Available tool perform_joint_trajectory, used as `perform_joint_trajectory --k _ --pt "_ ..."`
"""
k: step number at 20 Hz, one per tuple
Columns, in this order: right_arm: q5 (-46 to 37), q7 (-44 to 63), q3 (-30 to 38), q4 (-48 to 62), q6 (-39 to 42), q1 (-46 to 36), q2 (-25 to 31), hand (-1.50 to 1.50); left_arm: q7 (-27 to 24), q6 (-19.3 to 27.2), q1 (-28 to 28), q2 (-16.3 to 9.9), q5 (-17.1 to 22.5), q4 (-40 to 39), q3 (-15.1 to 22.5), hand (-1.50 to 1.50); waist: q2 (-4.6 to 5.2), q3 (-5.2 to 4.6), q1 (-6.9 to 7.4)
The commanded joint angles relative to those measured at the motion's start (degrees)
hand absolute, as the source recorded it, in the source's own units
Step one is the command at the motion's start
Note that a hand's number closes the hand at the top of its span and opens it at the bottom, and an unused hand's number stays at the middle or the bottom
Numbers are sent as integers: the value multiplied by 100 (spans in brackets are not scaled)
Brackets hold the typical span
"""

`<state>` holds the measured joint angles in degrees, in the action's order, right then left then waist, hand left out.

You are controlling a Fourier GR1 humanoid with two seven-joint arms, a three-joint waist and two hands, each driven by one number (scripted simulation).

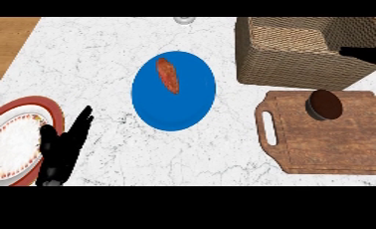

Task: Pick the cupcake from the cutting board and place it in the basket

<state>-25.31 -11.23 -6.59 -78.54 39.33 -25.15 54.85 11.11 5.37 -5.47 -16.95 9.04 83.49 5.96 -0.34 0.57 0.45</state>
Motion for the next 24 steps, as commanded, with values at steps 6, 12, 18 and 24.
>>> perform_joint_trajectory --k 6,12,18,24 --pt "-585 -448 -140 552 -598 225 -501 -150 264 -67 -183 132 -37 -456 21 0 59 -53 18" --pt "-999 -650 -144 860 -1058 319 -732 -150 457 -31 -355 176 -107 -84 83 0 48 -52 39" --pt "-1223 -965 -109 1194 -1195 206 -882 -150 237 -126 -152 220 -138 -462 -72 0 55 -56 5" --pt "-1545 -726 -285 1450 -1174 -116 -1272 -150 471 -385 58 39 40 -454 -289 0 57 -58 26"
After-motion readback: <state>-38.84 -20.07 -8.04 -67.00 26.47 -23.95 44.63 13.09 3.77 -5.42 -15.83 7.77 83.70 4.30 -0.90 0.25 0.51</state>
